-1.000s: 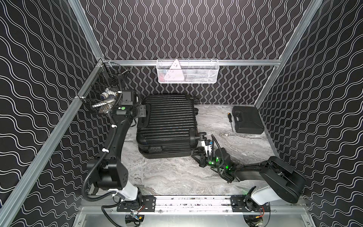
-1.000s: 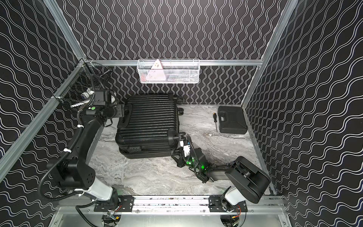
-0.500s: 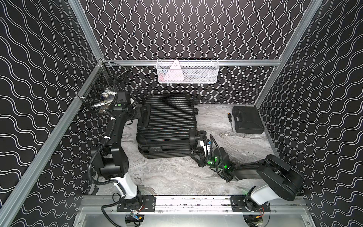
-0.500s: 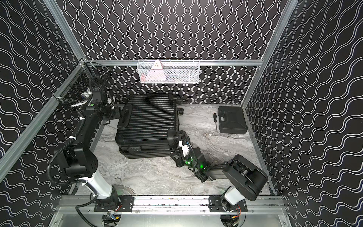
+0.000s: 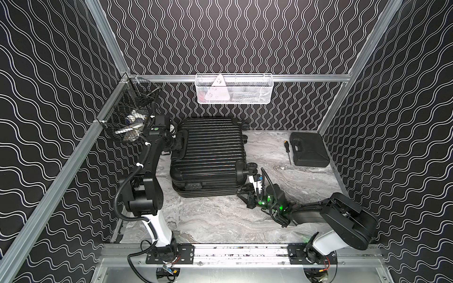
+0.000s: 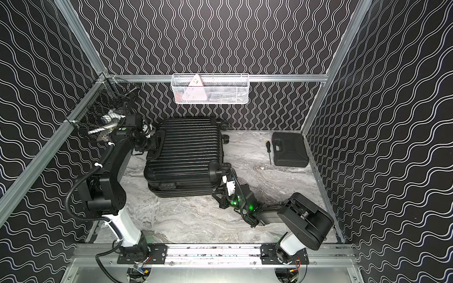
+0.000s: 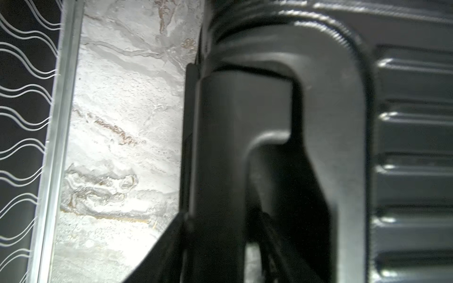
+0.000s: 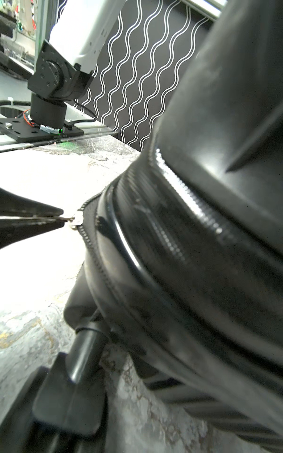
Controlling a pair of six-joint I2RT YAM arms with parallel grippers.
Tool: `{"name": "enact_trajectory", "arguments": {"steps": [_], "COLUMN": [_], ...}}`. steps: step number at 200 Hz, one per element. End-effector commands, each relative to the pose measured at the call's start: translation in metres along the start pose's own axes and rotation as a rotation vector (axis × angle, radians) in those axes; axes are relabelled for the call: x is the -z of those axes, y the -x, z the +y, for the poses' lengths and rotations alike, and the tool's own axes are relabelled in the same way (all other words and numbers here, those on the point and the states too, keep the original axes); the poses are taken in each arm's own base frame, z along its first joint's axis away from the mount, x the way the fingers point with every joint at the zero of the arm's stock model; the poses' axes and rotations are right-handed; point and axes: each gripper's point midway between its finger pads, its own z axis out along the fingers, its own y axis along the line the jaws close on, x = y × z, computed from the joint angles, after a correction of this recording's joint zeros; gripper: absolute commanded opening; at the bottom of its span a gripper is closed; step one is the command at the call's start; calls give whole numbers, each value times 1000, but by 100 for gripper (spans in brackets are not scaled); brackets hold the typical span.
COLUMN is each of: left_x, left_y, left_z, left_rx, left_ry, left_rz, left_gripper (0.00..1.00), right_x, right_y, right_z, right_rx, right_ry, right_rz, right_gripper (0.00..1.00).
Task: Close the suitcase zippers
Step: Zip the zipper on the suitcase.
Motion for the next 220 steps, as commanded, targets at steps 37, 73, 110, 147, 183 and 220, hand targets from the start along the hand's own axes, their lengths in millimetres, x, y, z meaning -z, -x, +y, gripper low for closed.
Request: {"name": "enact_trajectory", "arguments": {"steps": [37, 73, 110, 147, 183, 220], "left_x": [20, 33, 54, 63, 70, 74], "left_y": [-2, -3, -13, -37, -58, -74], "left_z": [-29, -40, -55, -78, -75, -77], "left_rx": [161, 339, 513, 639, 784, 900], "left_ry": [-125, -126, -148, -140, -92, -61], "left_rz": [-8, -93, -200, -228, -265, -294], "left_gripper": [25, 18, 14, 12, 12, 13], "right_x": [4, 4, -3, -14, -22, -24], "right_y": [-20, -25, -35, -50, -69, -89], "right_z": [-1, 2, 17, 41, 66, 100], "right_rx": [61, 128, 219, 325, 402, 509], "right_ry": [-33, -69, -65, -27, 42, 152], "right_rz": [86, 122, 176, 250, 311, 345], "right_gripper": [0, 0, 0, 0, 0, 0]}}
